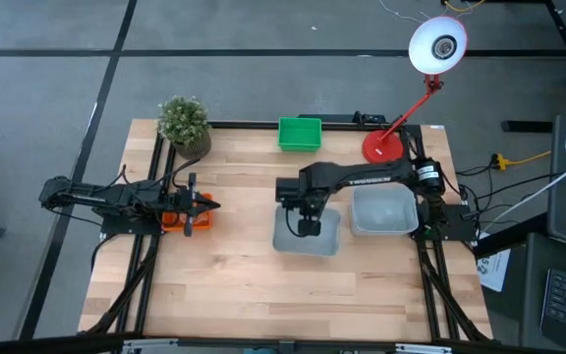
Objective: Stack baskets by color
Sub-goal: Stack the left gray bin onto the right gray bin
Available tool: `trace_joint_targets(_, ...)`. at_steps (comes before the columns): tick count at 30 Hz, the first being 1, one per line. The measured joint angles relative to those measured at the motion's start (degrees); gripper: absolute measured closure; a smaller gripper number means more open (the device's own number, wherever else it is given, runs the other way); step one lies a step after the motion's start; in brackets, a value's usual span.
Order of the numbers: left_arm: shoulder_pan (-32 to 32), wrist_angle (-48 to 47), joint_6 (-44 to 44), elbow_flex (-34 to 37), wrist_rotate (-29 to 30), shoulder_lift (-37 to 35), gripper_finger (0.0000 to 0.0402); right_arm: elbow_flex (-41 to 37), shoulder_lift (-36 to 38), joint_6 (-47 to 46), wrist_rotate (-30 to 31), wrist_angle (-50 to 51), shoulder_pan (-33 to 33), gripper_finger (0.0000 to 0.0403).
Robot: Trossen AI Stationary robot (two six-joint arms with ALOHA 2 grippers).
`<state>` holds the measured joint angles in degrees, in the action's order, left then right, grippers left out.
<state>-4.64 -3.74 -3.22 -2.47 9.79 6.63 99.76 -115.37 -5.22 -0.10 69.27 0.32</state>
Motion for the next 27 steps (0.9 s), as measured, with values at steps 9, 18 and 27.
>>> trace_joint_targets(9,0.0,0.0,0.0,0.0,-0.01,0.0,0.0401,20.23,1.81,11.18,1.45,19.81,0.56,0.0401)
trace_joint_targets(18,0.01,0.15,-0.02,0.01,0.0,0.0,0.0401,15.97,15.37,17.18,-1.24,20.74,0.84,0.0402)
trace_joint_targets(27,0.0,0.25,0.0,0.03,0.01,0.0,0.0401,-7.18,36.66,15.69,-1.25,20.85,-2.36,0.0403)
